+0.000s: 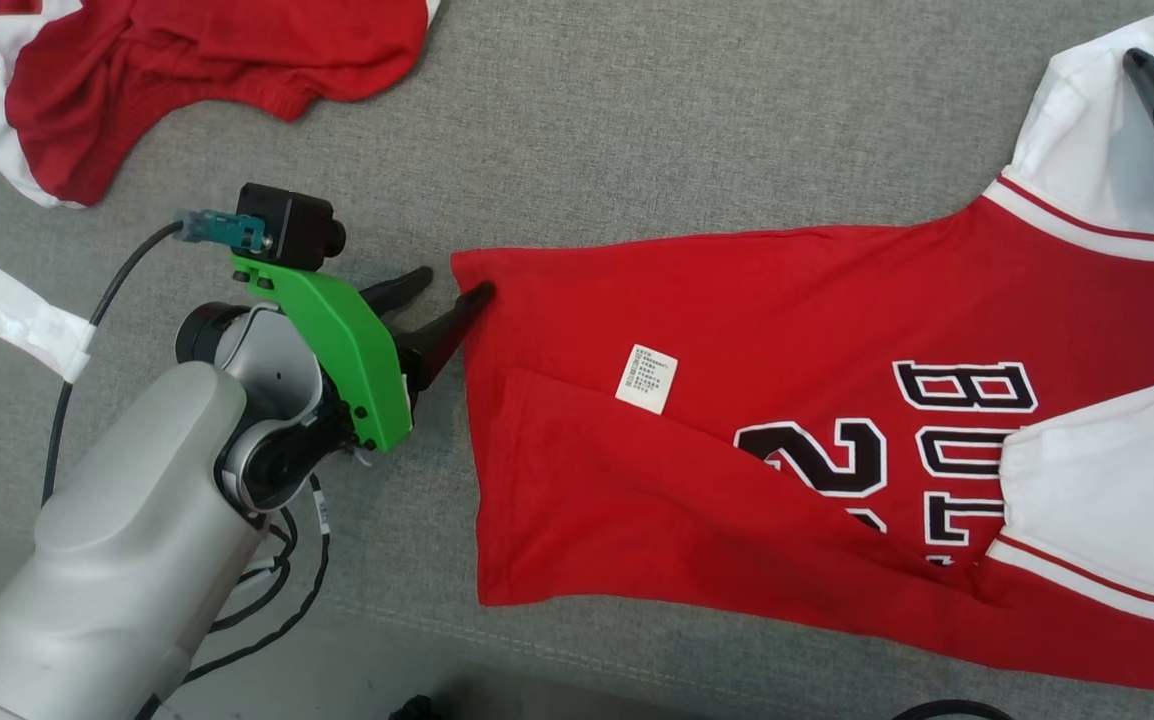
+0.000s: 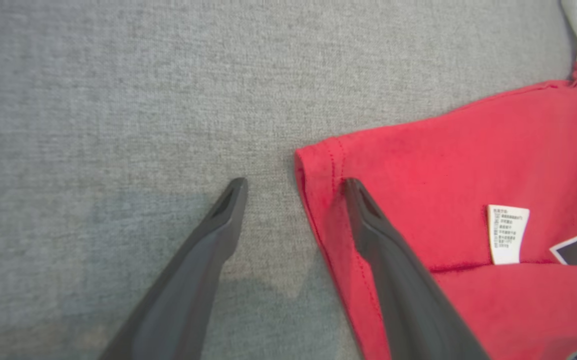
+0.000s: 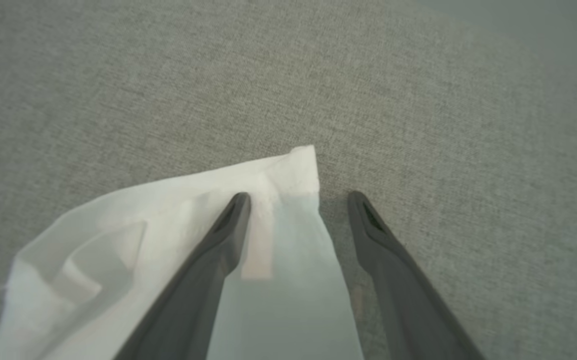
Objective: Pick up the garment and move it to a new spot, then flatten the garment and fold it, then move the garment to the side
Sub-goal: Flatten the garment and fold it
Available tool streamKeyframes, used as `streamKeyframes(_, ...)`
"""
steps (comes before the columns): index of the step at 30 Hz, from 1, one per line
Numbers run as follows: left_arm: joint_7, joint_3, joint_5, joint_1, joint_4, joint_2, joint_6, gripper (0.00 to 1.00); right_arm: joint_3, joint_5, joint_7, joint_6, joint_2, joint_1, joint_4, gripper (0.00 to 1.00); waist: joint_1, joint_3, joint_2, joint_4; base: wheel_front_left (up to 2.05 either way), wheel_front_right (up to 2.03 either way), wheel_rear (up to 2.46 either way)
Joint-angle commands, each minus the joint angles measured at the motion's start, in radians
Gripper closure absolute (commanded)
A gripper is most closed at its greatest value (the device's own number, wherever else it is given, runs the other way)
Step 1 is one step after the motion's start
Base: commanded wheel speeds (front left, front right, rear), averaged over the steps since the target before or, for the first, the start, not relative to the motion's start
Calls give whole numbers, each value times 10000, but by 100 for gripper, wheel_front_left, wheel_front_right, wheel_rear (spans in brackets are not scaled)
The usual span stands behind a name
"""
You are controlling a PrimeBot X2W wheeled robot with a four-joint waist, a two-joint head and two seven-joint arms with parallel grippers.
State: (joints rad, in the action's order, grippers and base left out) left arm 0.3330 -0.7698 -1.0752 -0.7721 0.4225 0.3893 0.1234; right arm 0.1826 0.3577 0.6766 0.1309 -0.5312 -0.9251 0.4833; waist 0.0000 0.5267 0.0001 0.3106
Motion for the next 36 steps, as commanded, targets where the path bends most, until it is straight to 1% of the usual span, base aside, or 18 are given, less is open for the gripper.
streamKeyframes(1,132,-179,-92,4,188,-204,6,0,38,-70,-50,-4,15,47,218,0,0,33,-1,11,0,0,0)
streamKeyframes(4,195,-303,-328,-113,180,-392,47,0,146,-37,-173,-2,191,4,380,0,0,89,-1,14,0,0,0)
streamKeyframes(6,171,-340,-490,-165,112,-483,69,80,224,57,-339,1,320,-6,455,82,0,95,-1,4,0,0,0)
streamKeyframes(7,134,-360,-562,-203,83,-511,77,100,263,133,-445,1,379,-25,470,100,0,95,-1,-4,0,0,0)
streamKeyframes(10,1,-515,-711,-364,-93,-332,84,100,243,343,-983,-10,361,-230,617,100,0,39,-1,-103,0,0,0)
streamKeyframes(12,-146,-511,-751,-485,-127,-107,76,100,123,378,-1258,-12,364,-395,708,100,0,-35,-1,-186,0,0,0)
streamKeyframes(18,-846,-253,-688,-875,45,295,76,100,-157,437,-2099,-12,239,-800,970,100,0,-227,-1,-454,0,0,0)
streamKeyframes(27,-1351,-98,-816,-1382,391,518,77,100,-264,401,-2882,-12,96,-1169,1212,100,0,-426,-1,-826,0,0,0)
streamKeyframes(29,-1499,-112,-749,-1574,464,554,77,100,-255,595,-3049,-12,189,-1280,1136,100,0,-452,-1,-911,0,0,0)
streamKeyframes(32,-1566,-182,-908,-1688,415,592,78,100,124,1153,-3073,-10,310,-1263,693,100,0,-436,-1,-1086,0,0,0)
streamKeyframes(33,-1554,-221,-982,-1680,309,654,78,100,336,1376,-3034,-10,255,-1166,440,100,0,-423,-1,-1159,0,0,0)
streamKeyframes(36,-1710,-362,-983,-1393,-97,1098,78,100,970,2108,-3053,-10,-38,-603,-496,100,0,-507,-1,-1460,0,0,0)
